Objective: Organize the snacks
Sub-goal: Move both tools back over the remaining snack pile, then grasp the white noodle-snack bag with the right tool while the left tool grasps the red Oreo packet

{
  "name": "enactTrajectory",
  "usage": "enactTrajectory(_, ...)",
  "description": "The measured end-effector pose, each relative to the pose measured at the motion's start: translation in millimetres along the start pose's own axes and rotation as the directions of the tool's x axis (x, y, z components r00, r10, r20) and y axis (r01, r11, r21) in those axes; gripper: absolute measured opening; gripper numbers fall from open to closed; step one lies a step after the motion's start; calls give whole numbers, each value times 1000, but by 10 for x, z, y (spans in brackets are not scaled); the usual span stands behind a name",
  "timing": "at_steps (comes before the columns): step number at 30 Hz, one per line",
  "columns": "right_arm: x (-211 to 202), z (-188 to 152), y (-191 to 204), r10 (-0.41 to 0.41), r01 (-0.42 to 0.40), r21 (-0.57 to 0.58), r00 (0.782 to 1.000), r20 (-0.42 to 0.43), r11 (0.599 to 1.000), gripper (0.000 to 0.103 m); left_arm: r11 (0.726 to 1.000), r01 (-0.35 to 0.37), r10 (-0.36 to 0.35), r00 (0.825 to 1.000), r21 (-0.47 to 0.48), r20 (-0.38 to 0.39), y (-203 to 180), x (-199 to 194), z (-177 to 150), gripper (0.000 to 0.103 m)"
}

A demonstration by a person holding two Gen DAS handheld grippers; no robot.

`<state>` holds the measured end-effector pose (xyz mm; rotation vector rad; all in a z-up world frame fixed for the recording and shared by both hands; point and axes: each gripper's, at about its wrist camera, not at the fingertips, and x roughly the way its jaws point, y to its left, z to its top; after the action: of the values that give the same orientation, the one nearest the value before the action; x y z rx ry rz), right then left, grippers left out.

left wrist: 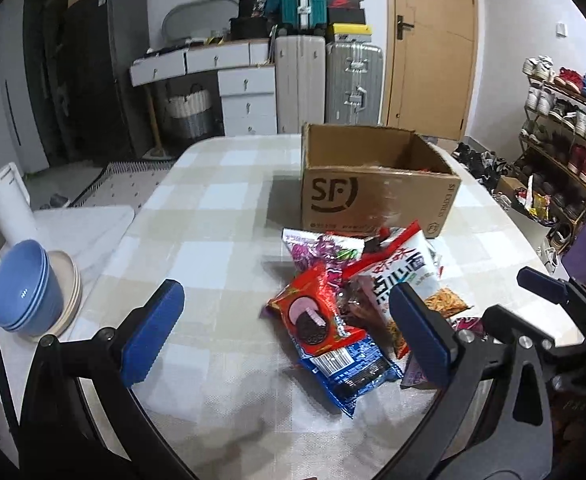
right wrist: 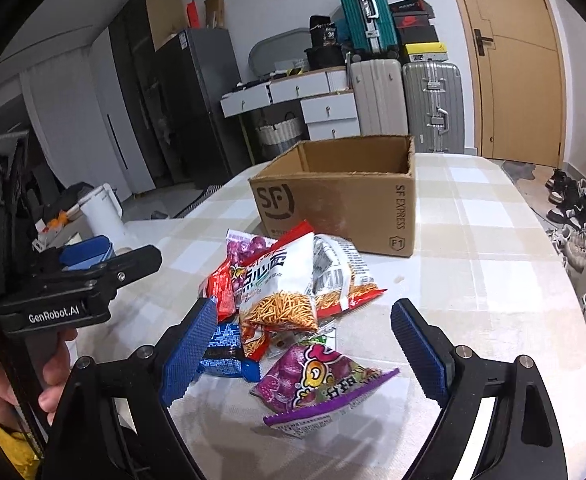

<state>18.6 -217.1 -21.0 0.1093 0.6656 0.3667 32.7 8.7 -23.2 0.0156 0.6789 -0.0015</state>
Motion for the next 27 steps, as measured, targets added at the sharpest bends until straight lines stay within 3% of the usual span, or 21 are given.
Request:
enactTrajectory(6, 329, 92, 68, 22, -22, -10, 999, -50, 1000, 90, 1000, 2, -3, 995, -9, -97, 4, 287, 38, 102)
enactTrajectory(11, 631, 216, 66, 22, -22, 4, 993, -113, 1000, 90, 999, 2, -6, 992, -32, -127, 125, 435, 131, 102)
enactTrajectory(17, 941, 260, 6, 74, -65, 47, 972, -222, 997, 67, 999, -35, 29, 991, -42, -129, 373, 536, 249, 102)
enactTrajectory(22, 1086, 261, 4, 82, -69, 61, 964, -253, 996, 63, 991, -26, 2, 984, -133, -179, 665, 698, 280, 102)
enactTrajectory(27, 1111, 243, 37, 95, -82, 60, 961, -261, 995, 52, 984, -10, -36, 968, -180, -249, 770, 857, 199, 102)
